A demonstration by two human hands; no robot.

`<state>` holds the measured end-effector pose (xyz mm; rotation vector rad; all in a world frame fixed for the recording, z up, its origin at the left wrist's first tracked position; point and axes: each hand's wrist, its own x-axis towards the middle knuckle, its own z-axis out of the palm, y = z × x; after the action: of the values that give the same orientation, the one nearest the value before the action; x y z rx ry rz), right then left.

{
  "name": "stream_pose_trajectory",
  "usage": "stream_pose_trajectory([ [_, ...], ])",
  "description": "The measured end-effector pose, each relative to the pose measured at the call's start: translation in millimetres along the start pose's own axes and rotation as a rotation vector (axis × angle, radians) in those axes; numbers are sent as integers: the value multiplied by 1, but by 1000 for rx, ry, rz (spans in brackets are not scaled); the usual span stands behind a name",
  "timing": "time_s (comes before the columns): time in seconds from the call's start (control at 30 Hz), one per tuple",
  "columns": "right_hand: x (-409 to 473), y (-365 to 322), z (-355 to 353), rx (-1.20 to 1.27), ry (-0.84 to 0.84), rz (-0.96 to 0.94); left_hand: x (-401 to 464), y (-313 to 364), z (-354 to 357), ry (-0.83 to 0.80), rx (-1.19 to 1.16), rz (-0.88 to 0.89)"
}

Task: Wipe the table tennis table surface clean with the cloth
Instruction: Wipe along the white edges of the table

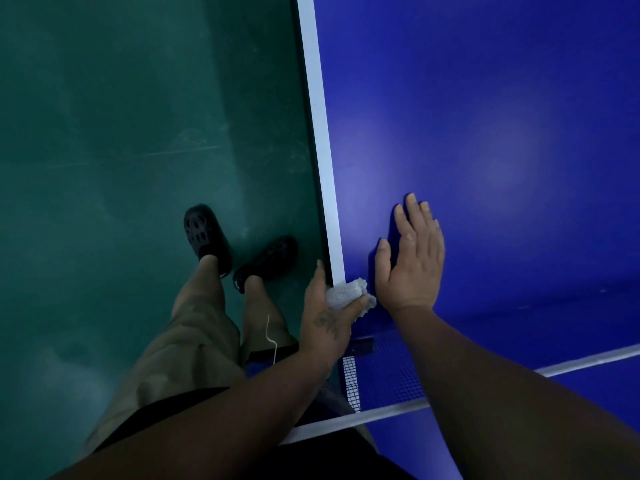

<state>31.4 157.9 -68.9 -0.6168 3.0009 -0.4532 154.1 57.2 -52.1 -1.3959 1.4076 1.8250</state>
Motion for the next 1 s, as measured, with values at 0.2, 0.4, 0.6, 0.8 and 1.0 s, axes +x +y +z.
stream_pose_trajectory([
  [0.2,0,-1,-1,-17,-9,9,1,6,5,-41,-65,-4],
  [0.4,0,1,1,-28,10,-4,24,51,-3,-78,-107,66],
  [0.6,0,-1,-1,-15,5,0,40,95,-18,-13,-51,121],
  [0.8,0,1,1,-28,6,-2,7,67,-1,118,-61,100],
  [1.0,0,1,1,-16,18,-10,50,99,-6,124,-221,181],
])
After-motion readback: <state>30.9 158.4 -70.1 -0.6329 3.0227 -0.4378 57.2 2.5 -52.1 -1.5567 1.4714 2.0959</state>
